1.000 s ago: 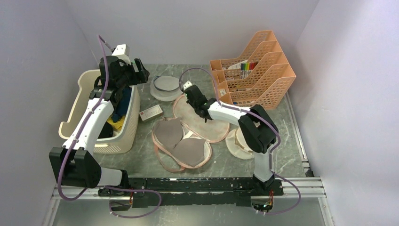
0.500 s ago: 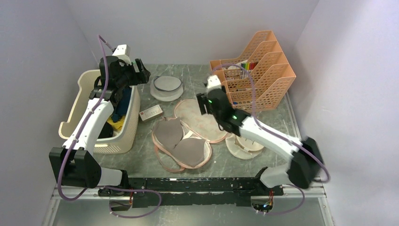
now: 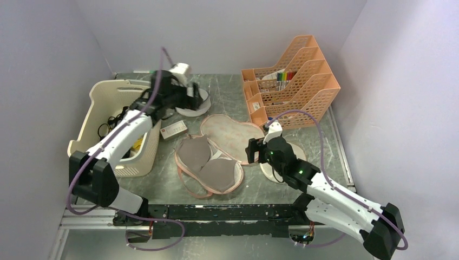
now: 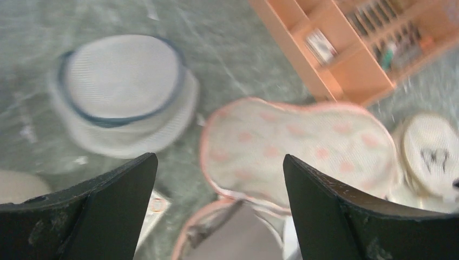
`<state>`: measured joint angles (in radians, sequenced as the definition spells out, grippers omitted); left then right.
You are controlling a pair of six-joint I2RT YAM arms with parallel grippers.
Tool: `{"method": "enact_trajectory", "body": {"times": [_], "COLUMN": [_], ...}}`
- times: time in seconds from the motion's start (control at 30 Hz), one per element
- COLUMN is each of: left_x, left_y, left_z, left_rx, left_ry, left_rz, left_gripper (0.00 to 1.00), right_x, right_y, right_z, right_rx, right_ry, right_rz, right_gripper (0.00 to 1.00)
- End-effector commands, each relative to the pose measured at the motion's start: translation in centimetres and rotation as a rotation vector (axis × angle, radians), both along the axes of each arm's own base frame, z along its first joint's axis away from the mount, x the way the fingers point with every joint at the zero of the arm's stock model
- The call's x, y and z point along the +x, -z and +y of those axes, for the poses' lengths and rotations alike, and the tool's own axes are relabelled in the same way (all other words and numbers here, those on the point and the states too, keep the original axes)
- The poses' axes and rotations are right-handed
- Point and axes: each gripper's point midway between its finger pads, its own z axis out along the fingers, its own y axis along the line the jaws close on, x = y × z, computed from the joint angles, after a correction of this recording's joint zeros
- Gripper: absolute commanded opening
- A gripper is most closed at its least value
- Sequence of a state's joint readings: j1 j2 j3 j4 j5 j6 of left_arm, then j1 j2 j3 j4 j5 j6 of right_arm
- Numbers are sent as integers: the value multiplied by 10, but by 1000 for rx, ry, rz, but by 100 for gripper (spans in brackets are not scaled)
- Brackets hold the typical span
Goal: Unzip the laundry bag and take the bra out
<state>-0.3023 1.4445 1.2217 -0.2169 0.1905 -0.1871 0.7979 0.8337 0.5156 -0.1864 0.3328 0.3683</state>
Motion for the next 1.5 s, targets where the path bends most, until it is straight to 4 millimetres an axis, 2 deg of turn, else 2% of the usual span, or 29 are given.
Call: {"method": "enact_trajectory", "body": {"times": [0.0, 0.1, 0.17, 0.27, 0.4, 0.5, 0.57, 0.7, 0.77, 0.87, 0.97, 1.07, 1.17, 1.47], "left_x": [-39, -86, -118, -159, -210, -241, -253, -259, -256, -249, -244, -243, -244, -240], "left_y": [-5, 2, 6, 15, 41, 59, 71, 95, 103, 114, 126, 138, 146, 165], "left_z": [-69, -105, -112, -101, -77, -65, -53, -29, -23, -18, -18, -17, -26, -43], "left_rx": [143, 146, 62, -80, -227, -370, -400, -383, -371, -349, -339, -301, -297, -271], "left_ry": [147, 238, 262, 227, 120, 61, 7, -142, -195, -266, -300, -324, -310, -293], "left_rz": [-61, -50, 24, 153, 384, 491, 535, 583, 594, 596, 591, 592, 607, 611], "left_gripper": [99, 99, 100, 100, 99, 97, 93, 86, 78, 72, 66, 64, 59, 59], "right_x": [0, -1, -2, 0, 3, 4, 4, 7, 8, 8, 7, 7, 7, 7], "right_y": [-11, -14, -16, -17, -21, -19, -17, -10, -8, -7, -7, -8, -7, -6], "right_z": [-1, -1, -2, -8, -19, -18, -17, -16, -16, -15, -15, -15, -15, -14], "right_rx": [49, 56, 73, 81, 79, 81, 74, 49, 39, 37, 41, 47, 46, 45], "right_ry": [10, 4, 4, 37, 99, 93, 92, 102, 103, 99, 100, 97, 95, 91], "right_rz": [-33, -45, -55, -71, -89, -89, -81, -62, -53, -48, -52, -57, -57, -53], "right_gripper": [81, 82, 82, 83, 86, 86, 86, 85, 85, 85, 85, 85, 85, 85]}}
